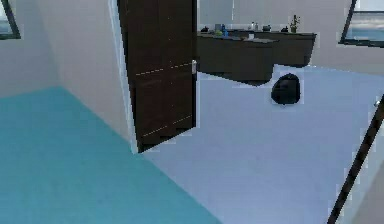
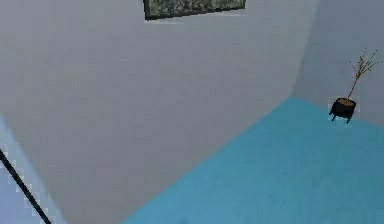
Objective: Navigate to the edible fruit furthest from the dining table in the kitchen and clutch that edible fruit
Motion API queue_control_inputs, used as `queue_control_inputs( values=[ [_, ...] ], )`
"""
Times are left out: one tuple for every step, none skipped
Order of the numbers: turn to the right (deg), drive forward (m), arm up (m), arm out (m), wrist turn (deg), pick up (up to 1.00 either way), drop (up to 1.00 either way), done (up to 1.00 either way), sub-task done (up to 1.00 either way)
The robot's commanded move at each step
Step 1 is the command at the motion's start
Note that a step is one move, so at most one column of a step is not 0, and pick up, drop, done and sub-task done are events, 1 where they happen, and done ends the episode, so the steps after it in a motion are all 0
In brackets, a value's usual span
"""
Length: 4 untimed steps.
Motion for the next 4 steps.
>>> queue_control_inputs(
  values=[
    [0.0, 0.35, 0.0, 0.0, 0.0, 0.0, 0.0, 0.0, 0.0],
    [15.0, 0.0, 0.0, 0.0, 0.0, 0.0, 0.0, 0.0, 0.0],
    [0.0, 1.0, 0.0, 0.0, 0.0, 0.0, 0.0, 0.0, 0.0],
    [3.0, 0.0, 0.0, 0.0, 0.0, 0.0, 0.0, 0.0, 0.0]
  ],
)
